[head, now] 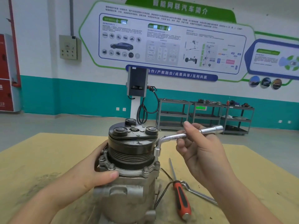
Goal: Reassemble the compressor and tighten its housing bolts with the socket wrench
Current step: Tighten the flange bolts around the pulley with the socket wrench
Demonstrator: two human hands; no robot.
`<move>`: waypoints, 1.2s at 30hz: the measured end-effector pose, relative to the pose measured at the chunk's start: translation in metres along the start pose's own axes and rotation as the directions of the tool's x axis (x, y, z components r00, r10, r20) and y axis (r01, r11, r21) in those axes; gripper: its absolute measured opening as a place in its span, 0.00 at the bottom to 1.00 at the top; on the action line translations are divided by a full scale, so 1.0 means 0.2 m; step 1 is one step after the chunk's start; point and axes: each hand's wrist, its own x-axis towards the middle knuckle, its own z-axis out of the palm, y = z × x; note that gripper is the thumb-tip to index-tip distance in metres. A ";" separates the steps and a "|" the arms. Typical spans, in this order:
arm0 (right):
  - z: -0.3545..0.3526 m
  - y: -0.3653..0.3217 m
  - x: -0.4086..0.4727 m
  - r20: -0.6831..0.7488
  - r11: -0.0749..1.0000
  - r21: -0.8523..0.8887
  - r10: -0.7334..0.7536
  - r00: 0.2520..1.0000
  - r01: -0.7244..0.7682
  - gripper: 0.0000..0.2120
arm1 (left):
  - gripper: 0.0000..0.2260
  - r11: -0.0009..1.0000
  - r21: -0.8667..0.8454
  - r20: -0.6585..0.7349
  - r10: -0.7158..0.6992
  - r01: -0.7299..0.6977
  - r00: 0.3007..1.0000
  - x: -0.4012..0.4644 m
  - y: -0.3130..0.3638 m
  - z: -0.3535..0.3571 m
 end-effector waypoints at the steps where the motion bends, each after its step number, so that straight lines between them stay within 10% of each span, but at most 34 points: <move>1: 0.00 0.01 0.00 0.016 0.999 0.036 0.039 0.999 -0.039 0.12 | 0.47 0.999 -0.029 0.034 -0.013 0.014 0.999 -0.01 0.00 -0.01; 11: -0.02 0.10 -0.02 0.001 0.999 -0.026 -0.032 0.999 0.032 0.07 | 0.42 0.994 0.089 -0.329 -0.027 0.060 0.944 -0.05 -0.05 0.11; 32: -0.04 0.07 0.00 -0.022 0.958 0.113 0.269 0.963 -0.265 0.06 | 0.38 0.996 0.084 -0.341 0.020 0.009 0.940 -0.06 -0.03 0.13; 36: -0.01 0.10 -0.05 0.064 1.000 0.012 -0.016 0.998 0.015 0.04 | 0.38 0.997 0.081 -0.338 0.017 0.011 0.941 -0.05 -0.04 0.13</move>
